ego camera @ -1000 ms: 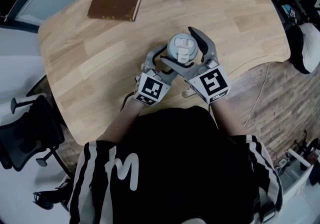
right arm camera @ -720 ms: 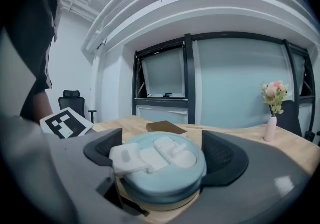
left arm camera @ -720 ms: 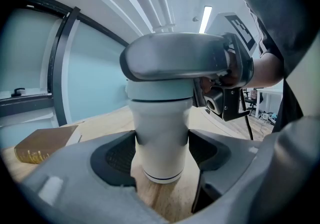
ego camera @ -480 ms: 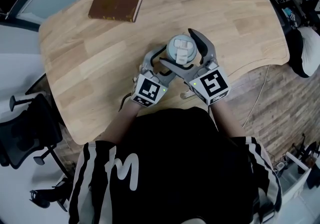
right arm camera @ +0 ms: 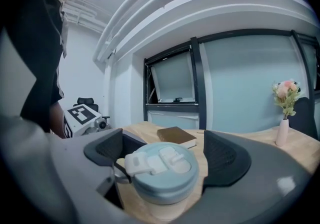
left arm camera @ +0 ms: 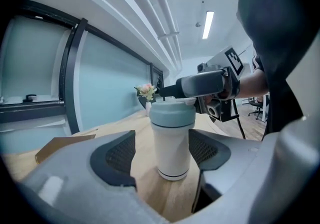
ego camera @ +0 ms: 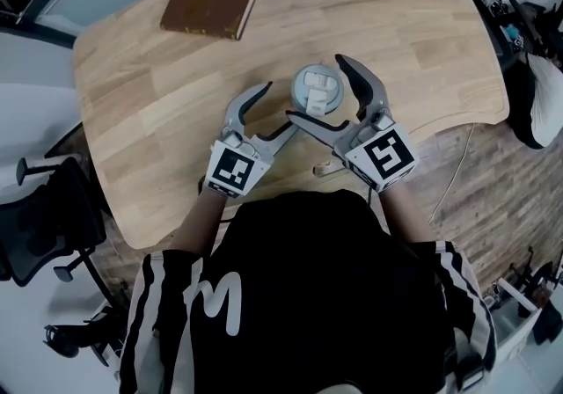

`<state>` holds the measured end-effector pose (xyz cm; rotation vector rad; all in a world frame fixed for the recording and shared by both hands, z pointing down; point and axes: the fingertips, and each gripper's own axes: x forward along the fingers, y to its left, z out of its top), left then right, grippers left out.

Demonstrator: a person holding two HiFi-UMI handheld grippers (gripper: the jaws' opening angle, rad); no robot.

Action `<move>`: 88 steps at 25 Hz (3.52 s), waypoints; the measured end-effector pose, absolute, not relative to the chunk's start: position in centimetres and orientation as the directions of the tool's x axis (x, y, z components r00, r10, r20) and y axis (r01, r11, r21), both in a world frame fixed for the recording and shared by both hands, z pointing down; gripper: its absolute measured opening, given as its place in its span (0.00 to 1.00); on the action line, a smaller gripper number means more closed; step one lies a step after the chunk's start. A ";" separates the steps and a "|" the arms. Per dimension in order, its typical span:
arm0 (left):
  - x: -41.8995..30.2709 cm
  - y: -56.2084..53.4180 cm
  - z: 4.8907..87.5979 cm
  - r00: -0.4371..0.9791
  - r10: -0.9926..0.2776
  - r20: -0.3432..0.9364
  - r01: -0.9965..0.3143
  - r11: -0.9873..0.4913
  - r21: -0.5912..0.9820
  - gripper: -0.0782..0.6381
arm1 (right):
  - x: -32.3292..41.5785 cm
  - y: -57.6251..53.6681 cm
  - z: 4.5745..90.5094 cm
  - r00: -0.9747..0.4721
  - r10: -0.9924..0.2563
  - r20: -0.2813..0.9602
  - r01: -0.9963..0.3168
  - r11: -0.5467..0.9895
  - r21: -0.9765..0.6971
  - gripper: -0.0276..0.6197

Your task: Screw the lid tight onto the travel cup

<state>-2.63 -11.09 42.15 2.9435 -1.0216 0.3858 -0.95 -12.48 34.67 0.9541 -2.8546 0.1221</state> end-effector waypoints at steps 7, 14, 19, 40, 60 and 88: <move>-4.7 -11.2 38.3 0.741 -0.649 0.174 -0.650 -0.757 -0.058 0.58 | 0.9 -12.2 32.7 -0.805 -0.583 0.108 -0.588 0.808 -0.018 0.80; -5.3 -11.1 35.3 0.727 -0.675 0.125 -0.675 -0.736 -0.047 0.58 | 2.2 -12.1 30.6 -0.802 -0.591 0.087 -0.593 0.805 0.007 0.79; -5.2 -11.3 34.1 0.720 -0.685 0.109 -0.686 -0.727 -0.034 0.58 | 3.0 -12.2 29.8 -0.794 -0.603 0.075 -0.604 0.797 0.010 0.76; -4.5 -13.1 31.5 0.645 -0.759 0.090 -0.755 -0.651 -0.074 0.23 | 3.4 -12.4 28.3 -0.788 -0.613 0.055 -0.613 0.790 0.020 0.14; -3.9 -13.8 31.2 0.618 -0.783 0.075 -0.780 -0.622 -0.065 0.11 | 3.7 -13.4 28.9 -0.784 -0.618 0.053 -0.620 0.785 -0.022 0.05; -3.9 -13.8 31.1 0.616 -0.785 0.073 -0.782 -0.620 -0.061 0.11 | 3.7 -13.5 28.6 -0.781 -0.623 0.040 -0.624 0.781 -0.030 0.04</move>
